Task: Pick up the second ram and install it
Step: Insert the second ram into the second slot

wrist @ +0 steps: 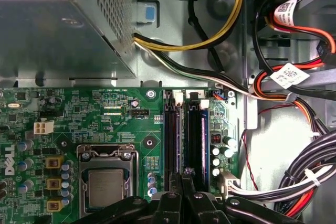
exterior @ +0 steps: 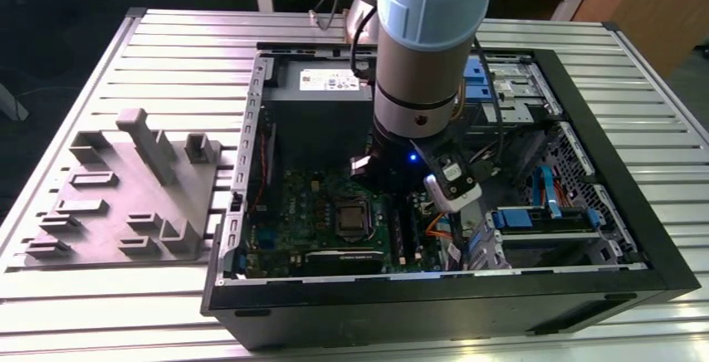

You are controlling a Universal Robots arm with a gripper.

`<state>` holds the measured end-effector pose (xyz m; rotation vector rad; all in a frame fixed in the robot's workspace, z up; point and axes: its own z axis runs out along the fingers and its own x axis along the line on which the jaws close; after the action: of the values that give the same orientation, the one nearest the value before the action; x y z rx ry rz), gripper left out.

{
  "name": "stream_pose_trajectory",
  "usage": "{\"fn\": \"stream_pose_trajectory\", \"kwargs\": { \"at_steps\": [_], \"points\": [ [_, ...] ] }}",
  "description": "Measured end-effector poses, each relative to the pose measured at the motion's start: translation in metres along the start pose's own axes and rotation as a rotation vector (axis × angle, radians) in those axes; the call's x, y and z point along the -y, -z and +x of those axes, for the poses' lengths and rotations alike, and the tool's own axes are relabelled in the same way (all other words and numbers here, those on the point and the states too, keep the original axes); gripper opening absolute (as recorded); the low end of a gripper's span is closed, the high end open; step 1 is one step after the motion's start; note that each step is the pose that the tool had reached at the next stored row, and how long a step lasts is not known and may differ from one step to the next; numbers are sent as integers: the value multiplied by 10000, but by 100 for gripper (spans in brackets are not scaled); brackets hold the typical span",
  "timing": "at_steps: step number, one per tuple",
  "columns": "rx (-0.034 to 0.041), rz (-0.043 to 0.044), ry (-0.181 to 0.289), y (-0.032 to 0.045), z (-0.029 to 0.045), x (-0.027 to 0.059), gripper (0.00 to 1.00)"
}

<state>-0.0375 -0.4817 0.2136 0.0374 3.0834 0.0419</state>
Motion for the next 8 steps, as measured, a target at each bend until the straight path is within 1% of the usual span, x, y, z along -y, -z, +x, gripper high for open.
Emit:
{"fn": "stream_pose_trajectory", "kwargs": {
  "at_steps": [6, 8],
  "points": [
    [2, -4, -1, -4, 0, 0, 11],
    [8, -17, -1, -10, 0, -2, 12]
  ]
}}
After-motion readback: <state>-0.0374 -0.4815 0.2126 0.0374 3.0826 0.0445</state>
